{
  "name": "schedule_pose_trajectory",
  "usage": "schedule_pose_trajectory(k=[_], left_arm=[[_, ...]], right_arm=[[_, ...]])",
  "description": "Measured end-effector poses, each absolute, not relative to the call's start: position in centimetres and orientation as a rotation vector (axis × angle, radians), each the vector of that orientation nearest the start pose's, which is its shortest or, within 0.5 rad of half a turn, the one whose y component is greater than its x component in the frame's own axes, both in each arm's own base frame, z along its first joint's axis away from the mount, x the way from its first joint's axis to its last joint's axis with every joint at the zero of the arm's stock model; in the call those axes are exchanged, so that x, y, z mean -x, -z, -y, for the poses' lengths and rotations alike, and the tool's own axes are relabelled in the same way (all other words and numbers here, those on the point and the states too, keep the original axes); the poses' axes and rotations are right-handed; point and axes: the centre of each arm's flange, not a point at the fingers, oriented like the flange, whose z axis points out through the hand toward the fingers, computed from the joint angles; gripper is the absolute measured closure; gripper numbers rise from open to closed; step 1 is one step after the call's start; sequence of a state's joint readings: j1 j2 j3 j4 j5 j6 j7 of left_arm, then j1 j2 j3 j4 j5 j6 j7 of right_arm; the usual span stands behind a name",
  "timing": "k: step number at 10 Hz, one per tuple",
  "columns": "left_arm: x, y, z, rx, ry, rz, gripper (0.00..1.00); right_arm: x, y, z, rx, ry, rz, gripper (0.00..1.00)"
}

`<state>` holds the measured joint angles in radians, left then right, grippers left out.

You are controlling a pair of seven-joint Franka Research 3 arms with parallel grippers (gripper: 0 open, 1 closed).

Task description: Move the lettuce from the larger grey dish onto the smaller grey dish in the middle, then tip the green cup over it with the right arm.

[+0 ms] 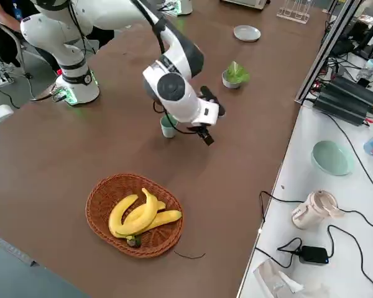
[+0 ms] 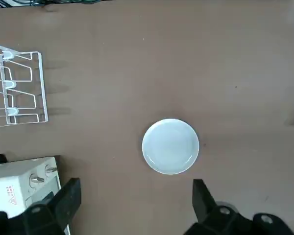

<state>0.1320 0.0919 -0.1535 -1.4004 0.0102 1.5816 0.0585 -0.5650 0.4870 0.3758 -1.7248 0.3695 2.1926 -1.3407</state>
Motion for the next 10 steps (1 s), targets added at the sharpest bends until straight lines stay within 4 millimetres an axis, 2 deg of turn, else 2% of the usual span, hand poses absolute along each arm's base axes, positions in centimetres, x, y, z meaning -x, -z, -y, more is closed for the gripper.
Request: schedule_pose_trajectory(k=[2, 4, 5, 7, 10], left_arm=[[-58.4, -65.4, 0.7, 3.138, 0.141, -0.124, 0.0], [-58.4, -65.4, 0.7, 3.138, 0.141, -0.125, 0.0], [-58.4, -65.4, 0.8, 3.138, 0.141, -0.126, 0.0], [-58.4, -65.4, 0.8, 3.138, 0.141, -0.126, 0.0], [-58.4, -65.4, 0.9, 3.138, 0.139, -0.13, 0.0]], right_arm=[[-65.8, -35.6, 10.9, 2.68, 0.364, 0.899, 0.0], [-66.9, -39.1, 7.3, 2.802, 0.318, 0.519, 0.0], [-67.1, -41.4, 6.8, 2.826, 0.278, 0.355, 0.0], [-67.2, -46.3, 7.3, 2.89, 0.162, 0.138, 0.0], [-66.0, -53.1, 7.7, 2.958, 0.08, 0.072, 0.0]])
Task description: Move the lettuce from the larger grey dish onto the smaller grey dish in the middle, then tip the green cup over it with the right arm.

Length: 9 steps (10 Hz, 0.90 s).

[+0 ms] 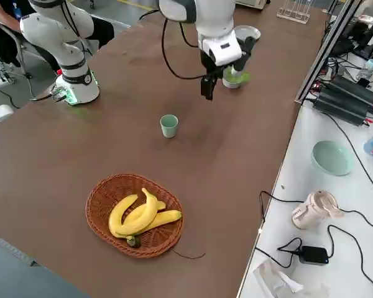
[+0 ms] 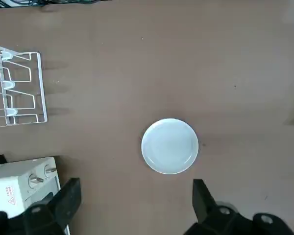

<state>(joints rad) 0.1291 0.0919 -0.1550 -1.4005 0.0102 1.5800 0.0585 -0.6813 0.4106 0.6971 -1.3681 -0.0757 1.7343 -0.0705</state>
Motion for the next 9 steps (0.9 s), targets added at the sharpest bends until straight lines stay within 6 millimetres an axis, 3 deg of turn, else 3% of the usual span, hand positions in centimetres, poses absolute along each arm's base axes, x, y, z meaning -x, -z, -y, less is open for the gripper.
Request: schedule_pose_trajectory(k=[2, 5, 9], left_arm=[[-58.4, -65.4, 1.0, 3.138, 0.136, -0.132, 0.0], [-58.2, -65.2, 0.9, 3.128, 0.106, -0.133, 0.0], [-58.2, -65.1, 1.0, 3.128, 0.102, -0.135, 0.0]], right_arm=[[-65.3, -55.2, 7.3, 2.992, 0.081, 0.079, 0.0], [-64.8, -56.8, 6.6, 3.016, 0.103, 0.082, 0.0], [-63.6, -59.1, 3.5, 3.137, 0.027, 0.093, 0.0]])
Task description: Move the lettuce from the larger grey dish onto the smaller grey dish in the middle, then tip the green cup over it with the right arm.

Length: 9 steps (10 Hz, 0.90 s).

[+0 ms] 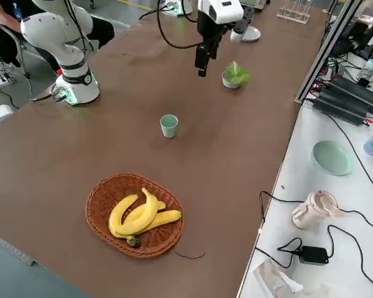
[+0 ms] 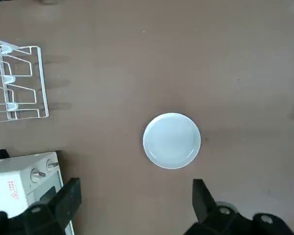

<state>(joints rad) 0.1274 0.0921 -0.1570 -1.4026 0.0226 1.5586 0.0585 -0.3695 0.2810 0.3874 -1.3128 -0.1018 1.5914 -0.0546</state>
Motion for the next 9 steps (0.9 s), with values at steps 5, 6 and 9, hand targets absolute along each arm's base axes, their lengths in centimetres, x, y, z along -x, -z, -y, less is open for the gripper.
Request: schedule_pose_trajectory(k=[5, 6, 9], left_arm=[[-58.2, -65.1, 1.2, 3.128, 0.101, -0.141, 0.0], [-58.2, -65.1, 1.2, 3.128, 0.1, -0.142, 0.0], [-58.2, -65.1, 1.3, 3.128, 0.1, -0.143, 0.0]], right_arm=[[-61.5, -62.1, 2.4, 3.194, 0.101, 0.049, 0.0], [-61.4, -60.8, 2.1, 3.191, 0.105, 0.052, 0.0], [-60.0, -60.0, -0.6, 3.191, 0.09, 0.011, 0.0]])
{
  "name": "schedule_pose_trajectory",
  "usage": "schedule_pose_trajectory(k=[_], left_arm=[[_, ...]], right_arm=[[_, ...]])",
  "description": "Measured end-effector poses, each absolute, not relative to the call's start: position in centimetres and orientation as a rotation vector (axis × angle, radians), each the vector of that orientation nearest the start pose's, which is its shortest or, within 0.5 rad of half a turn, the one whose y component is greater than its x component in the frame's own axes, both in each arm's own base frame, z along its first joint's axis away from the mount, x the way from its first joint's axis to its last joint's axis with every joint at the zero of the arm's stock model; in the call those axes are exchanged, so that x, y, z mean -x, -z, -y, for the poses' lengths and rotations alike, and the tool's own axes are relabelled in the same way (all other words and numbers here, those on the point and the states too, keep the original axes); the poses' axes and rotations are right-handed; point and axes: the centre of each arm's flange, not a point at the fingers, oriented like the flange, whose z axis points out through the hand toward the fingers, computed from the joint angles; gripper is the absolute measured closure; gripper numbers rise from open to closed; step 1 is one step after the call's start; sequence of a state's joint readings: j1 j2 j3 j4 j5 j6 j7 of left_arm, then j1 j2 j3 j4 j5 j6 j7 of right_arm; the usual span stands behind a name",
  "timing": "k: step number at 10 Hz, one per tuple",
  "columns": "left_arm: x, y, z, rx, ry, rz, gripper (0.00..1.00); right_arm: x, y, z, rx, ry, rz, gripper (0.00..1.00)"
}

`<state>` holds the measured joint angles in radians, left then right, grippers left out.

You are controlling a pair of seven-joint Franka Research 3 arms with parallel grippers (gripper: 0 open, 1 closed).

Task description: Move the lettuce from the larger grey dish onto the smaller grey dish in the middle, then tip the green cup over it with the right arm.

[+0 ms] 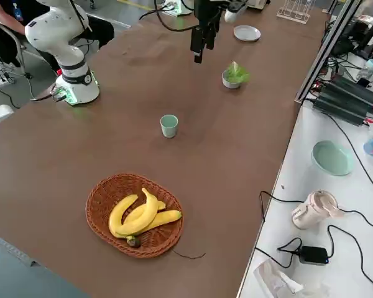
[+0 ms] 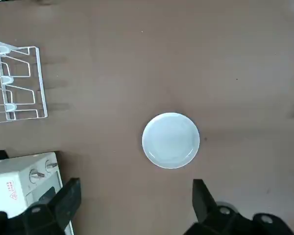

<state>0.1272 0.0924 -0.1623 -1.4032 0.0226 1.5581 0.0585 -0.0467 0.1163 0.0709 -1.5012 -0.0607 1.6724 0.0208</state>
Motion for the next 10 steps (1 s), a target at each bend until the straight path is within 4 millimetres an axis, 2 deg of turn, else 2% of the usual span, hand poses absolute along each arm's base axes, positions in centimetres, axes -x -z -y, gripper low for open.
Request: schedule_pose_trajectory(k=[3, 10], left_arm=[[-58.21, -65.04, 1.3, 3.128, 0.099, -0.144, 0.0], [-58.22, -65.0, 1.37, 3.128, 0.098, -0.145, 0.0]], right_arm=[[-58.52, -60.8, -1.4, 3.194, 0.099, 0.009, 0.0], [-58.48, -61.19, -1.01, 3.14, 0.12, -0.024, 0.0]])
